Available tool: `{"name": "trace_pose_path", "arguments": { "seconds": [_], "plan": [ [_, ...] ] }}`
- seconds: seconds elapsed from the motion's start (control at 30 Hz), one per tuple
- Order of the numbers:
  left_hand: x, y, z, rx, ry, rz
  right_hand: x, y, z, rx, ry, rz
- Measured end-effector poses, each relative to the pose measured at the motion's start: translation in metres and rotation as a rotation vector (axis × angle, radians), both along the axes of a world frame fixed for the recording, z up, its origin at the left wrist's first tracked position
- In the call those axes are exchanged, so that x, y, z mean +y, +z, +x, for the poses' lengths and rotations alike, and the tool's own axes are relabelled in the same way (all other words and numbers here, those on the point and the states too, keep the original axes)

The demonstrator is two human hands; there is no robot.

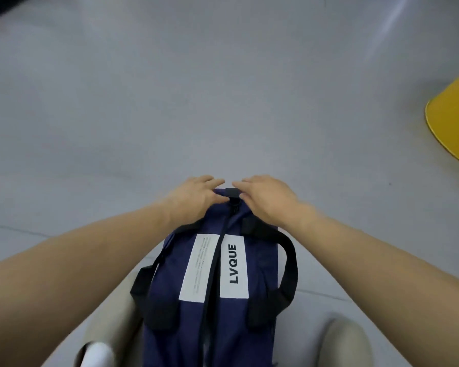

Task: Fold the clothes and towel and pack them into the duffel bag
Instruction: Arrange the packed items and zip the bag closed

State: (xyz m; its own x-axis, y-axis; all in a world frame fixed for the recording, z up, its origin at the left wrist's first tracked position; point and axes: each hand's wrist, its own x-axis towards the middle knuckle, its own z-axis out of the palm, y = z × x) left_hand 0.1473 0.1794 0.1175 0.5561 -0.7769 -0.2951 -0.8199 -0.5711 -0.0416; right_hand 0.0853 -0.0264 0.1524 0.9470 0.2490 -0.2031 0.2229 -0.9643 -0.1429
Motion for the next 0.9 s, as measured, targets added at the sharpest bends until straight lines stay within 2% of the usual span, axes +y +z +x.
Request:
{"name": "trace_pose_path", "arguments": {
  "seconds": [0.1,0.17,0.27,0.47,0.63,0.9],
  "plan": [
    [-0.004,-0.042,-0.001,0.02,-0.042,0.013,-0.004,-0.034,-0.002,0.021,0.092,-0.063],
    [-0.003,-0.057,-0.003,0.016,-0.029,-0.128,-0.013,-0.054,-0.01,0.074,0.053,-0.069],
    [0.004,-0.07,-0.009,-0.044,-0.019,-0.29,-0.019,-0.07,-0.018,0.044,-0.014,0.044],
    [-0.001,-0.081,-0.018,-0.126,0.022,-0.15,-0.021,-0.08,-0.025,-0.009,-0.065,0.075],
    [-0.003,-0.08,-0.019,-0.166,-0.028,-0.247,-0.024,-0.079,-0.03,-0.009,-0.084,0.106],
    [-0.001,-0.085,-0.022,-0.193,0.046,-0.17,-0.028,-0.088,-0.033,-0.12,-0.09,0.149]
  ]
}}
